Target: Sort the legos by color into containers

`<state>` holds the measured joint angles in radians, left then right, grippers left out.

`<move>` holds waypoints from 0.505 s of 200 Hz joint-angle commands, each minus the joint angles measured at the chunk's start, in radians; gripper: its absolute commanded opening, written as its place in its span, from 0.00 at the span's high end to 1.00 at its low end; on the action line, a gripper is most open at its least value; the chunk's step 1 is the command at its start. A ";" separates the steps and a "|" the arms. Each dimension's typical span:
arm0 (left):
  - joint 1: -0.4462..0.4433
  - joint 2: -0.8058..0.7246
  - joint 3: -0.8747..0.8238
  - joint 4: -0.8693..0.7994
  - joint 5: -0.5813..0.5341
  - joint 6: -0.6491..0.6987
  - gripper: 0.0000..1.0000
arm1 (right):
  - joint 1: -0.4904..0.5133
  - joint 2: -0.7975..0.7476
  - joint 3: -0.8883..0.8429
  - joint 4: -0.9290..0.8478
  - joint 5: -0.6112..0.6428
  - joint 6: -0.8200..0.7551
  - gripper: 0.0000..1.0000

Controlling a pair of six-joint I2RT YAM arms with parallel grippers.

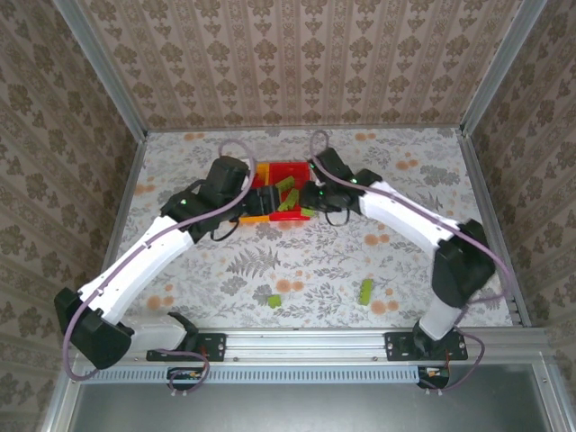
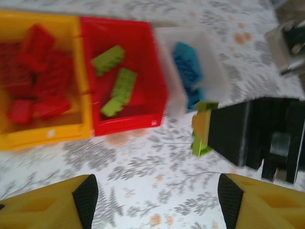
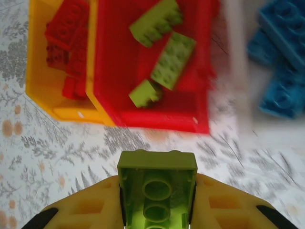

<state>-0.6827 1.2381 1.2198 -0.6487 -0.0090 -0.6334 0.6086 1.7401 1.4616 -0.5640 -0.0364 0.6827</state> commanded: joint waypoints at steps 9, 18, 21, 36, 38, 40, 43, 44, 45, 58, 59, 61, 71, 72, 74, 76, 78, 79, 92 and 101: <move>0.053 -0.050 -0.084 -0.085 -0.002 -0.073 0.30 | -0.006 0.227 0.264 -0.100 0.001 -0.073 0.69; 0.058 -0.062 -0.096 -0.088 -0.001 -0.077 0.30 | -0.006 0.289 0.343 -0.133 0.006 -0.077 0.69; 0.059 -0.066 -0.100 -0.090 0.000 -0.077 0.30 | -0.006 0.311 0.374 -0.149 0.010 -0.077 0.69; 0.061 -0.077 -0.120 -0.096 0.006 -0.083 0.30 | -0.009 0.420 0.519 -0.236 0.028 -0.068 0.67; 0.061 -0.078 -0.122 -0.098 0.007 -0.085 0.30 | -0.009 0.434 0.533 -0.244 0.028 -0.067 0.67; 0.061 -0.078 -0.123 -0.099 0.008 -0.085 0.30 | -0.009 0.446 0.552 -0.252 0.028 -0.066 0.67; 0.063 -0.078 -0.126 -0.103 0.010 -0.086 0.30 | -0.009 0.466 0.574 -0.263 0.030 -0.066 0.67; 0.063 -0.078 -0.127 -0.104 0.009 -0.087 0.30 | -0.010 0.470 0.581 -0.265 0.030 -0.065 0.67; 0.062 -0.078 -0.129 -0.105 0.011 -0.088 0.30 | -0.009 0.475 0.588 -0.268 0.030 -0.064 0.67; 0.063 -0.078 -0.144 -0.117 0.027 -0.091 0.30 | -0.010 0.540 0.669 -0.300 0.025 -0.060 0.64; 0.063 -0.078 -0.145 -0.118 0.029 -0.091 0.30 | -0.010 0.540 0.669 -0.300 0.025 -0.060 0.64; 0.064 -0.078 -0.148 -0.118 0.035 -0.091 0.31 | -0.010 0.548 0.680 -0.305 0.024 -0.059 0.63; 0.063 -0.074 -0.161 -0.126 0.054 -0.089 0.31 | -0.010 0.583 0.729 -0.327 0.018 -0.058 0.59; 0.063 -0.074 -0.162 -0.127 0.056 -0.089 0.31 | -0.010 0.587 0.740 -0.328 0.018 -0.058 0.59; 0.063 -0.074 -0.165 -0.128 0.062 -0.087 0.31 | -0.010 0.591 0.747 -0.334 0.018 -0.057 0.58; 0.063 -0.075 -0.168 -0.129 0.067 -0.086 0.31 | -0.010 0.596 0.756 -0.338 0.019 -0.056 0.57; 0.062 -0.073 -0.170 -0.131 0.073 -0.086 0.31 | -0.010 0.599 0.763 -0.341 0.019 -0.056 0.56; 0.062 -0.073 -0.172 -0.131 0.076 -0.085 0.31 | -0.010 0.601 0.767 -0.343 0.019 -0.057 0.56; 0.060 -0.072 -0.196 -0.141 0.113 -0.074 0.31 | -0.010 0.608 0.789 -0.356 0.024 -0.056 0.50; 0.057 -0.071 -0.213 -0.152 0.136 -0.064 0.30 | -0.010 0.596 0.785 -0.356 0.034 -0.057 0.47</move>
<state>-0.6266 1.1759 1.0512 -0.7414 0.0467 -0.7040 0.6022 2.3402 2.1921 -0.8257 -0.0296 0.6273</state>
